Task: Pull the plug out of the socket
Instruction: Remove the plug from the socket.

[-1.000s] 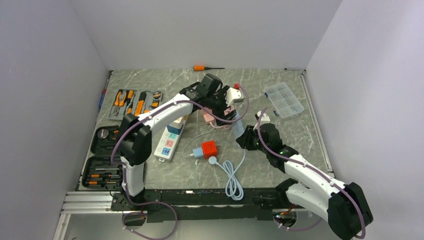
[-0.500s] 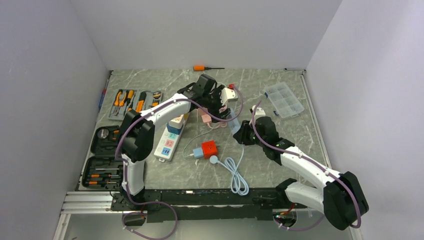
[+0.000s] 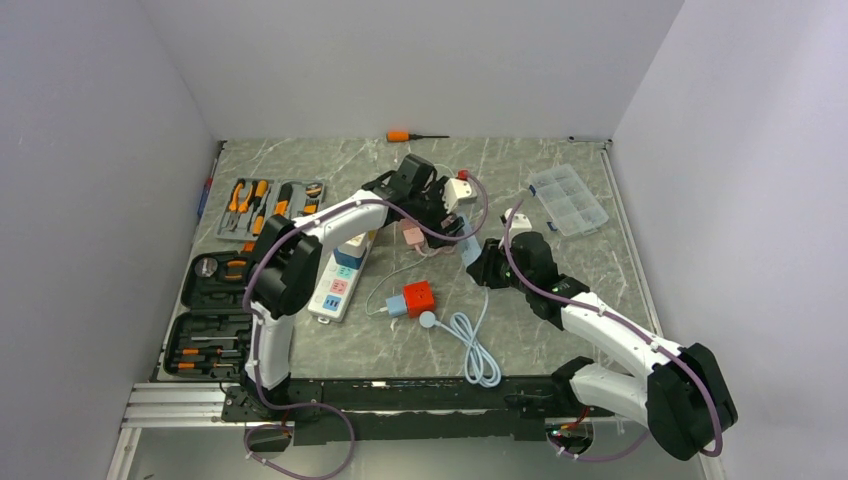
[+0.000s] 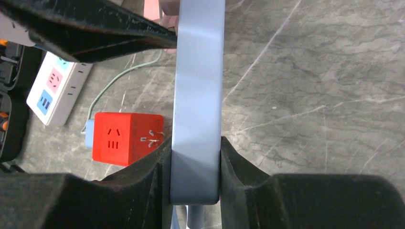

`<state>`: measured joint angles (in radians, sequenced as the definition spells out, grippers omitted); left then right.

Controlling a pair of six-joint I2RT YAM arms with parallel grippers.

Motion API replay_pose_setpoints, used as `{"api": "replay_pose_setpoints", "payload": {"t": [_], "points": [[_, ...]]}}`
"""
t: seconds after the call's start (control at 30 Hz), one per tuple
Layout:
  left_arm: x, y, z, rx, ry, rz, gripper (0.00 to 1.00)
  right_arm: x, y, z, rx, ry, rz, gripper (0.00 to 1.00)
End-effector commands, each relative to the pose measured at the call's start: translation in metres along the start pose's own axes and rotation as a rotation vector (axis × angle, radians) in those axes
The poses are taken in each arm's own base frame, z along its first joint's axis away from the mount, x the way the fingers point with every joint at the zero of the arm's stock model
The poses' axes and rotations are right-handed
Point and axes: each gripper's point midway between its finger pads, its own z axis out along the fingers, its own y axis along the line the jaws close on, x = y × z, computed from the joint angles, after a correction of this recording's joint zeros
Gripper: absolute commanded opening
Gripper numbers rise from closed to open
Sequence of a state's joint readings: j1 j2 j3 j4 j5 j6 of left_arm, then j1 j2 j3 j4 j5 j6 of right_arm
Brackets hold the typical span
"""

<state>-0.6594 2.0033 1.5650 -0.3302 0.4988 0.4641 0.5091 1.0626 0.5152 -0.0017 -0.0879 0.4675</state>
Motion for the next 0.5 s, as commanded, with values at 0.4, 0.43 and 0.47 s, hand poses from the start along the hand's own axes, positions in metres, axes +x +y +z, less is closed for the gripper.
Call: {"api": "replay_pose_setpoints", "payload": {"t": [0.4, 0.43, 0.47], "points": [[-0.051, 0.034, -0.010, -0.042, -0.156, -0.015, 0.12, -0.065, 0.049, -0.005, -0.200, -0.236, 0.041, 0.08], [-0.058, 0.034, -0.014, -0.036, -0.168, -0.016, 0.10, -0.061, 0.049, -0.003, -0.204, -0.224, 0.038, 0.21], [-0.065, 0.034, -0.017, -0.035, -0.181, -0.009, 0.09, -0.057, 0.048, 0.002, -0.204, -0.204, 0.035, 0.33]]}}
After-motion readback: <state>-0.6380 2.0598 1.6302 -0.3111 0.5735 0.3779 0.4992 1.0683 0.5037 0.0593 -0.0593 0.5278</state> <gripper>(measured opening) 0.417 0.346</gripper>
